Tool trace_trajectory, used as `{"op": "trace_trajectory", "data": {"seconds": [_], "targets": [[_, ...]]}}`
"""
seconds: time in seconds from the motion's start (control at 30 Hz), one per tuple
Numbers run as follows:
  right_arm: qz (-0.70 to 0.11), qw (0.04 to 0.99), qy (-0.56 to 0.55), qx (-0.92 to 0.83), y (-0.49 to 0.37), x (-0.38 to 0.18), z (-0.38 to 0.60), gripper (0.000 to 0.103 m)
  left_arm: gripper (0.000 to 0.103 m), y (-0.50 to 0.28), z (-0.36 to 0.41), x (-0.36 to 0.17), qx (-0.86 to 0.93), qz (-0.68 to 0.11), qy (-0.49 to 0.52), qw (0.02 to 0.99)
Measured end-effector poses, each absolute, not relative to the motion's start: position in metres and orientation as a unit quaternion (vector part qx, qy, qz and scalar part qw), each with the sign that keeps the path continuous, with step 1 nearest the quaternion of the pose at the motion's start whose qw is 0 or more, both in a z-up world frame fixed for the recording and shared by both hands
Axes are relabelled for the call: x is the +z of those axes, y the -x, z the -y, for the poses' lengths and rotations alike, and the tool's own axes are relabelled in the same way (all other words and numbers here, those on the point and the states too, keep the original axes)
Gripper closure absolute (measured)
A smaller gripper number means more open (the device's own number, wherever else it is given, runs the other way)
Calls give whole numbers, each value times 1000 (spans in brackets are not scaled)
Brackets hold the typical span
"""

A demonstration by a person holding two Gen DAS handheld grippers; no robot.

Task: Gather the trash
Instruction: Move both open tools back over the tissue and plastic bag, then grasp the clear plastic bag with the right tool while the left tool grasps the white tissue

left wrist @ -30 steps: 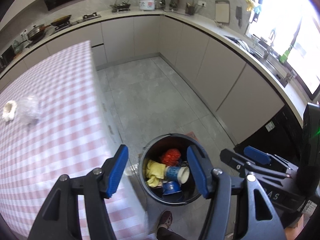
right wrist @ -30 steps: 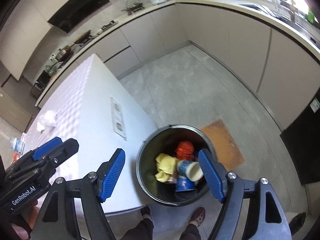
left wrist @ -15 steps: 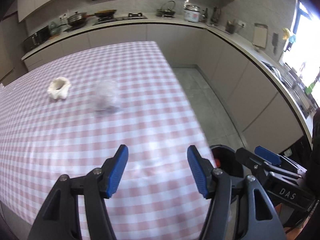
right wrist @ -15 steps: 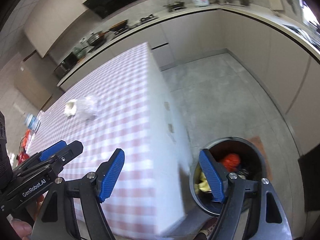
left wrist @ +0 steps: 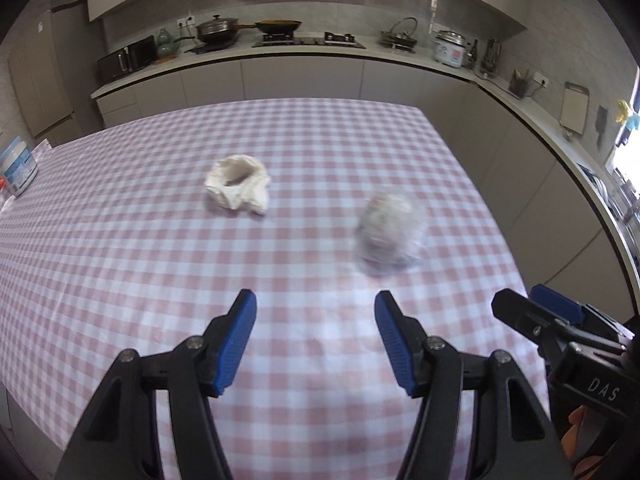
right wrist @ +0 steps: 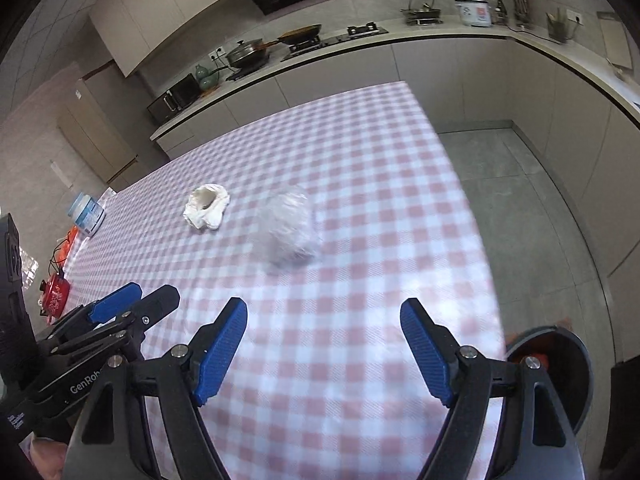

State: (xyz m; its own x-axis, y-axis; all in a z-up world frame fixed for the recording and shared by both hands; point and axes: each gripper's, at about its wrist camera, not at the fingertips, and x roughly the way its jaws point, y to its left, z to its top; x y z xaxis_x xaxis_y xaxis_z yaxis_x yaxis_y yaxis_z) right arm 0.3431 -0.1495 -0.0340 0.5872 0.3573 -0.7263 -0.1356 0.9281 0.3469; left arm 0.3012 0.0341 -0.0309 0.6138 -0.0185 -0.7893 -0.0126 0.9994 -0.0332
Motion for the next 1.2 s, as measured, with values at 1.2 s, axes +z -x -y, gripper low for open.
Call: {"op": "trace_trajectory", "data": {"seconds": [1.2], "targets": [[-474, 867, -102, 115, -496, -85, 45, 53, 40, -427, -100, -68, -3, -458, 17, 889]]}}
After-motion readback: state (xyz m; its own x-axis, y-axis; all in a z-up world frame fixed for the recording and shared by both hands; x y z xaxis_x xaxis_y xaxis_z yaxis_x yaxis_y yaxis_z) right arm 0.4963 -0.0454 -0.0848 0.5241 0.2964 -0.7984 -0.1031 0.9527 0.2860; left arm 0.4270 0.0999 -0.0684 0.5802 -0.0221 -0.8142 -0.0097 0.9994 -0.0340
